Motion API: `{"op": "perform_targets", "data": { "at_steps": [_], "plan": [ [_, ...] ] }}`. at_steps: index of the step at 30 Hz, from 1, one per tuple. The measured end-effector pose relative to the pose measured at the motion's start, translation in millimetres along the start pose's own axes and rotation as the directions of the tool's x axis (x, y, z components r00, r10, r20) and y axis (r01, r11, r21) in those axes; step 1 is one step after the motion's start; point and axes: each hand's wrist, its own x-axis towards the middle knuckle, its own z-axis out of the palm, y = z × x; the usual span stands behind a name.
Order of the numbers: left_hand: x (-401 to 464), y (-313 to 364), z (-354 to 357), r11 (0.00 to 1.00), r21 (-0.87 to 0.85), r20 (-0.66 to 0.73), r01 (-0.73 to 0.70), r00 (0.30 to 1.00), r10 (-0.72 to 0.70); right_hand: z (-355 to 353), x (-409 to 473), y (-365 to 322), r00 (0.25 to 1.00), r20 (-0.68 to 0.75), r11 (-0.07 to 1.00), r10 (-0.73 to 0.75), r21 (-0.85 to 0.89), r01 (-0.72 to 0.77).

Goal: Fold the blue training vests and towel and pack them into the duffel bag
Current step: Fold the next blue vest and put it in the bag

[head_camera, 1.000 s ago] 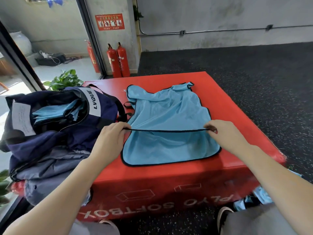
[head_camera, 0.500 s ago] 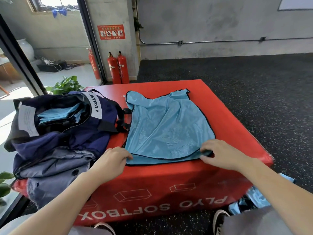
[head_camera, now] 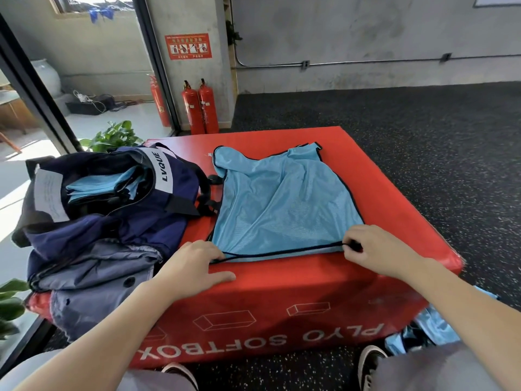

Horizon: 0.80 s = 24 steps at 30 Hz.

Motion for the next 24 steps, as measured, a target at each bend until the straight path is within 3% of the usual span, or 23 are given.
{"op": "perform_targets", "data": {
  "at_steps": [5,13,18,21,24],
  "plan": [
    [-0.6,-1.1,6.6,1.000,0.019,-0.071,-0.005,0.997,0.006,1.0,2.3,11.8,1.000,0.019,0.999,0.013,0.035,-0.014],
    [2.5,-1.7,2.9,0.984,-0.152,-0.232,0.088,0.965,-0.123,5.3,0.0,16.9,0.996,0.001,0.986,-0.087,-0.144,0.086],
    [8.9,0.7,-18.3,0.981,-0.137,-0.327,0.135,0.929,-0.173,-13.6,-1.1,12.2,0.998,-0.021,0.957,0.059,-0.284,-0.063],
    [19.9,4.1,-41.5,0.984,-0.128,-0.402,0.125,0.900,-0.167,-35.5,1.5,7.5,0.978,-0.154,0.984,0.144,-0.078,-0.158],
    [33.3,18.3,-78.0,0.983,-0.134,-0.437,0.124,0.883,-0.171,-60.7,5.2,3.3,0.910,-0.359,0.977,0.208,0.121,-0.176]
  ]
}}
